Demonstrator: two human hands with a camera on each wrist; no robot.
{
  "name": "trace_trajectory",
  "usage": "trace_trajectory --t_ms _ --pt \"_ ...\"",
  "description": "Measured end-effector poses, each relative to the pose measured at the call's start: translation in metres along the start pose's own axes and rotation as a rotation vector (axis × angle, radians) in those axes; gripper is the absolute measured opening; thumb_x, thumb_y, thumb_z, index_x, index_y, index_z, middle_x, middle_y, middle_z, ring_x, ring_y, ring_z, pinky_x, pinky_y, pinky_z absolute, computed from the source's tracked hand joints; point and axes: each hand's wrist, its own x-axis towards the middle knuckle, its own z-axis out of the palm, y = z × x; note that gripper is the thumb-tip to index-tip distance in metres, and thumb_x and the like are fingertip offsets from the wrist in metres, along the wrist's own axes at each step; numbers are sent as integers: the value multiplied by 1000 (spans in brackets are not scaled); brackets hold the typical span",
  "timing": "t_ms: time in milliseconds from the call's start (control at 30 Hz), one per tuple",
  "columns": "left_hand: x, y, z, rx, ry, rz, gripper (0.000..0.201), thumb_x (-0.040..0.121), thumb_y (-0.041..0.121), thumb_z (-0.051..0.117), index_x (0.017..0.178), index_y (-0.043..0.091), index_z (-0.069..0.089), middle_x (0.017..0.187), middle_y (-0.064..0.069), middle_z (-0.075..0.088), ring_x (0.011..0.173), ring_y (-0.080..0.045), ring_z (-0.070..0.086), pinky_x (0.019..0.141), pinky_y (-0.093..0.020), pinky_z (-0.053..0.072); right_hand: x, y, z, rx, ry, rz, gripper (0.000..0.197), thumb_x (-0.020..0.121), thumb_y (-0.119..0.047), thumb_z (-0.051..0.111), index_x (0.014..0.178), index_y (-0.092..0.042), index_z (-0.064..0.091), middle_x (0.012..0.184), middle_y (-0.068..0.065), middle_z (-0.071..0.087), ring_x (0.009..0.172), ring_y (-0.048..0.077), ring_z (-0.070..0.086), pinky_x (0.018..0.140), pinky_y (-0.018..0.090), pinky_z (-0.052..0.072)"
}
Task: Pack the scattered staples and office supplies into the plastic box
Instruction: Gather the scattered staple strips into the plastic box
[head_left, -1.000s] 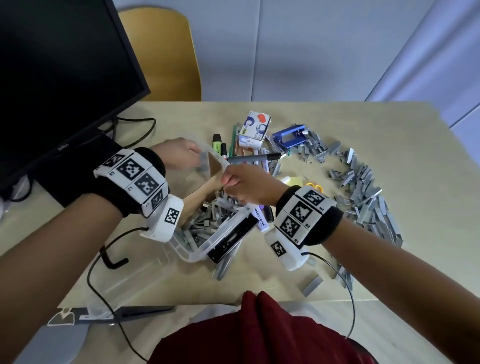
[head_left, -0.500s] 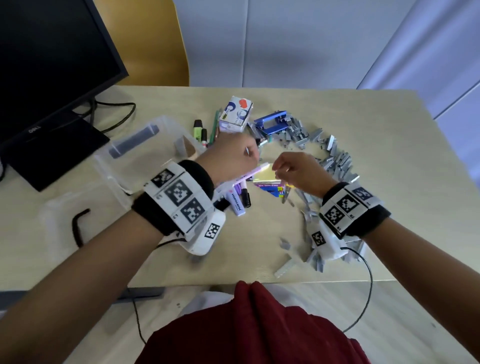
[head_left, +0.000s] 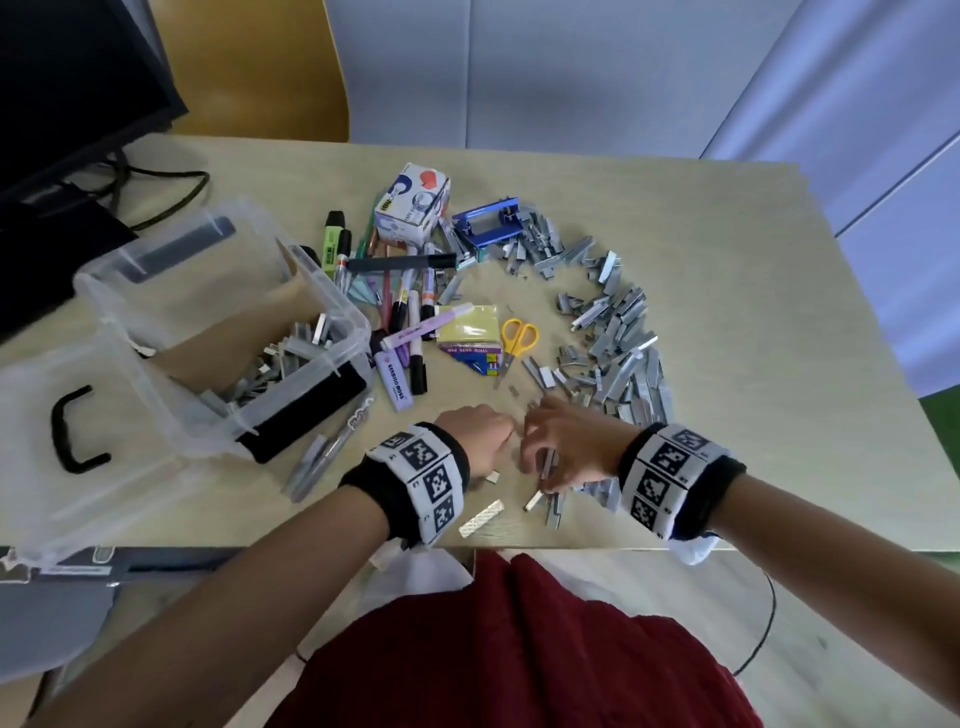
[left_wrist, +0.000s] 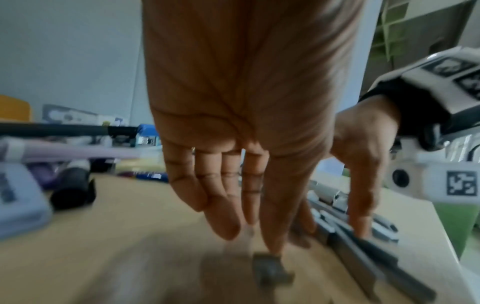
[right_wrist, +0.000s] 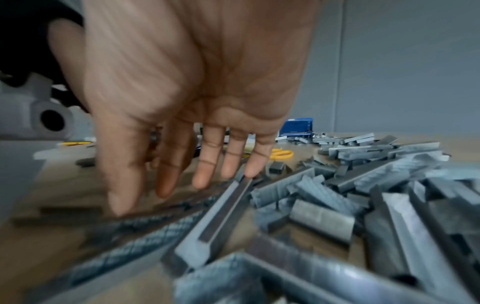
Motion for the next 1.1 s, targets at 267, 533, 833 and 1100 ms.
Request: trace_trajectory --t_ms 267,533,833,1100 --pt "17 -5 24 -97 83 27 12 87 12 56 97 12 52 107 -8 52 101 -27 52 84 -36 43 1 8 15 -65 63 -4 29 82 -37 62 108 -25 63 120 -2 47 117 18 31 96 34 25" --pt "21 -23 15 -764 334 -152 36 86 -2 56 64 17 35 67 2 54 63 -12 55 47 -7 38 6 29 5 581 342 183 4 84 -11 62 86 -10 66 88 -9 56 88 5 51 93 30 41" --pt "24 -20 -2 -1940 445 -165 15 96 -1 42 89 5 53 68 -10 59 47 -9 63 48 -16 51 27 26 -28 855 637 321 19 81 -1 63 70 -15 57 74 11 63 59 15 54 63 25 47" --pt "32 -14 -4 -2388 234 -279 56 99 45 28 93 -4 53 76 -16 62 46 -20 65 45 -23 54 38 4 -35 632 574 220 11 83 -17 66 86 -7 67 74 -1 62 66 8 54 61 6 39"
